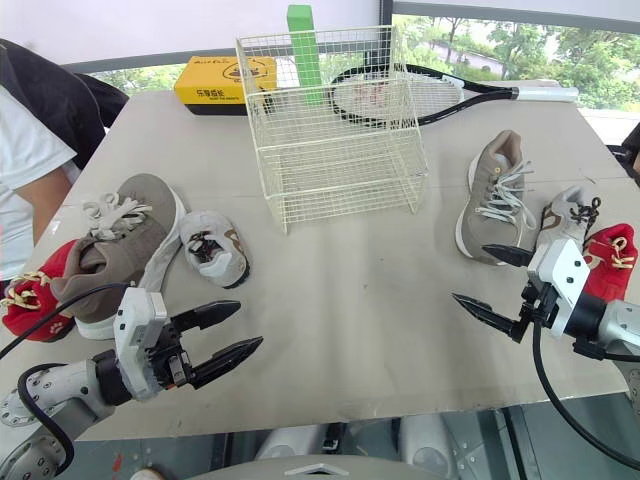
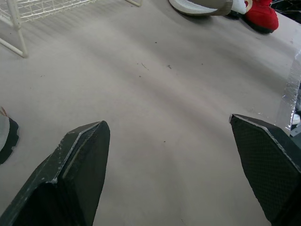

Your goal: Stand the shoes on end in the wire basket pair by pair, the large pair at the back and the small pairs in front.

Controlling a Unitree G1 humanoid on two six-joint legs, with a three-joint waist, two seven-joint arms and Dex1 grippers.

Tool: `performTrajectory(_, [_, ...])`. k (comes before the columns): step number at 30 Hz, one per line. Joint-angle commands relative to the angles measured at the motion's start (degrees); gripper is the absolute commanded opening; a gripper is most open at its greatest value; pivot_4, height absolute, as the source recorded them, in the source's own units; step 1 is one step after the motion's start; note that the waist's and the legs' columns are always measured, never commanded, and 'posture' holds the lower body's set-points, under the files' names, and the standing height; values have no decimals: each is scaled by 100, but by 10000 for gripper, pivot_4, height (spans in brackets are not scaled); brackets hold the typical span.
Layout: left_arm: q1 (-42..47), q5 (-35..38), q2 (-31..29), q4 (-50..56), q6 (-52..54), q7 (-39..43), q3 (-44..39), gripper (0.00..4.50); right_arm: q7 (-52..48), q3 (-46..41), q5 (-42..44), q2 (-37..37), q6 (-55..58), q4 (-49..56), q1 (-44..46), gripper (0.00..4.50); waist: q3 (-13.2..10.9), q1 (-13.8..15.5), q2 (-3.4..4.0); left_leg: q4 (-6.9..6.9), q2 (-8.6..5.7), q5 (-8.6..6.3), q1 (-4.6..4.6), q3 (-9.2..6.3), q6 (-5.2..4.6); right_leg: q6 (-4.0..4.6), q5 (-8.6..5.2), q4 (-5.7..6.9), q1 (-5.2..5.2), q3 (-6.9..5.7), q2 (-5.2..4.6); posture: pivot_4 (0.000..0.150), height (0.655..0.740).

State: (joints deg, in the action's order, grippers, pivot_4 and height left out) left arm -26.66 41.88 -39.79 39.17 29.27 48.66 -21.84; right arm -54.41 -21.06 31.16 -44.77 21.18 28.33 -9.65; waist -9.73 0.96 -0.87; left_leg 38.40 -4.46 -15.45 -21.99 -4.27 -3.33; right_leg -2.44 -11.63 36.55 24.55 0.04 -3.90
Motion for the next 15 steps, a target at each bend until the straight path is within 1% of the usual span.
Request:
performTrajectory(1, [364, 137, 85, 209, 32, -342, 71, 43853, 267, 90, 193, 14, 227, 370, 220, 45000, 0, -1, 0, 0, 0, 0, 0, 0, 0, 0, 0, 0, 0, 0, 0, 1500, 7400])
performTrajectory(3, [732, 315, 185, 251, 229, -696, 165, 43853, 540, 246, 310, 45, 505, 590, 455, 45000, -1, 3, 2, 0, 0, 0, 1, 0, 0, 0, 0, 0, -1, 0, 0, 1500, 7400])
performTrajectory(6, [963, 426, 261, 244, 412, -955, 212, 43853, 673, 277, 388, 50, 690, 650, 574, 45000, 2, 2, 1, 2, 3, 0, 0, -3, 2, -4, 1, 1, -1, -8, 0, 1500, 7400])
performTrajectory(11, [1156, 562, 373, 266, 415, -1077, 270, 43853, 908, 381, 480, 105, 869, 759, 796, 45000, 1, 0, 1, -2, 1, -1, -5, -3, 2, -23, 14, -5, 3, -10, 0, 1500, 7400])
performTrajectory(13, [1196, 621, 392, 356, 357, -1020, 285, 43853, 1169, 548, 432, 107, 1042, 849, 1113, 45000, 0, -13, 3, -2, 2, -2, -6, -3, 1, -22, 14, -9, 3, -10, 0, 1500, 7400])
performTrajectory(15, [1231, 761, 418, 502, 260, -951, 259, 43853, 1401, 783, 461, 30, 1388, 884, 1700, 45000, -1, -23, 4, -3, 2, -2, -6, -2, 0, -19, 12, -10, 3, -8, 0, 1500, 7400])
